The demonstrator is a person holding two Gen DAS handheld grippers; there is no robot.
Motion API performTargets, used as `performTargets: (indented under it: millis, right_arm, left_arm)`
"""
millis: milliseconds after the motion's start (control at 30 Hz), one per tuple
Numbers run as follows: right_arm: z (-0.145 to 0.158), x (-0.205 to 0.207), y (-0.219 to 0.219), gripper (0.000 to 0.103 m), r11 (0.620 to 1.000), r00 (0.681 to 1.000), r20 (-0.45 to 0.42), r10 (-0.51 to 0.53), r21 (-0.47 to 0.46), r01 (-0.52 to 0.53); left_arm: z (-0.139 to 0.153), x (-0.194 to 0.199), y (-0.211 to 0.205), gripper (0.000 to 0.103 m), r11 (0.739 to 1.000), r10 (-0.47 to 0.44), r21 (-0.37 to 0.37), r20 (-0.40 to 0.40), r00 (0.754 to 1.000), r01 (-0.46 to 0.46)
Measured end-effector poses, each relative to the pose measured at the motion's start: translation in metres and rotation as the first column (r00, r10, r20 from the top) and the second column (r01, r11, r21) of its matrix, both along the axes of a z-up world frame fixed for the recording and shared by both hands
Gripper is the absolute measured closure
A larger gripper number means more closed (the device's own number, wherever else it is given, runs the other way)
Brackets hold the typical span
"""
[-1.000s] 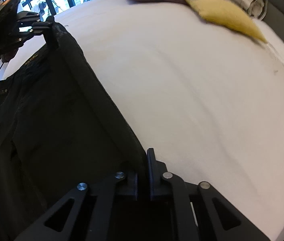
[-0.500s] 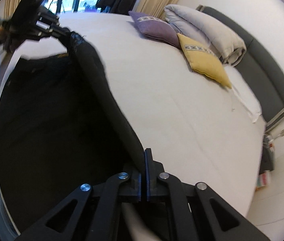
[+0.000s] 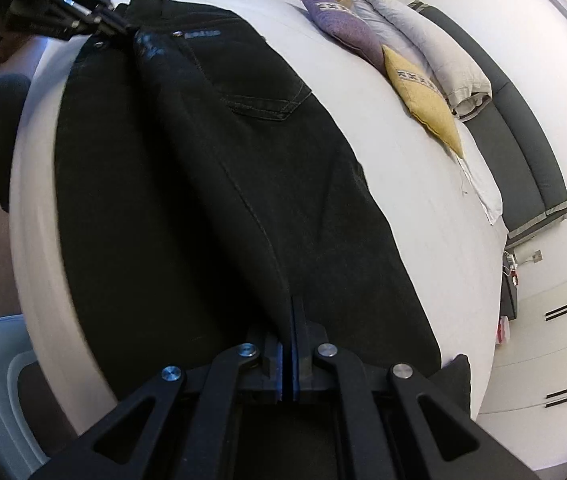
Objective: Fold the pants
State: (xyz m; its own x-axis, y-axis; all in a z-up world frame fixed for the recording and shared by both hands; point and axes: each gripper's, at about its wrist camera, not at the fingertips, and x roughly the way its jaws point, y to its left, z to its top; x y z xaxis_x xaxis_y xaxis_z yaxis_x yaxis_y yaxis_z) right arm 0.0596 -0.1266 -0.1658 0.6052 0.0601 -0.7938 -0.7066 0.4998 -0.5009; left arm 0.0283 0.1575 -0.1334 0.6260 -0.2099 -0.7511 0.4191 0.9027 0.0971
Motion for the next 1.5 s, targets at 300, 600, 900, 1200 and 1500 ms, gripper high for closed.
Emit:
performTargets:
  millis: [300, 600, 900, 1200, 1500]
  right_arm:
    - [-0.016, -0.037, 0.018, 0.1, 0.995, 0.998, 0.037, 0.058, -0.081, -0.055]
    - [-0.022, -0.034, 0.01, 0.1, 0.996, 0.996, 0.085, -0.003, -0.084, 0.01]
    - [-0.037, -0.048, 0.008, 0.1, 0.992, 0.994, 0.106, -0.02, -0.122, 0.032]
    - [-0.049, -0.063, 0.012, 0.099, 0.982, 0.989, 0.146, 0.031, -0.188, -0.002]
    - [-0.014, -0.073, -0.005, 0.049, 0.995, 0.986, 0.136, -0.096, -0.005, 0.097]
  left_arm:
    - [-0.003, -0.018, -0.009, 0.097, 0.984, -0.102, 0.15, 0.017, 0.995, 0.099]
    - [-0.009, -0.046, 0.0, 0.097, 0.965, -0.161, 0.213, 0.008, 0.987, 0.155]
    - [-0.014, -0.036, 0.008, 0.096, 0.953, -0.179, 0.252, 0.013, 0.984, 0.17]
    - [-0.011, -0.036, 0.012, 0.089, 0.956, -0.144, 0.255, -0.008, 0.989, 0.142]
    - [0.036, -0.035, 0.018, 0.089, 0.994, -0.011, 0.108, 0.003, 1.0, 0.011]
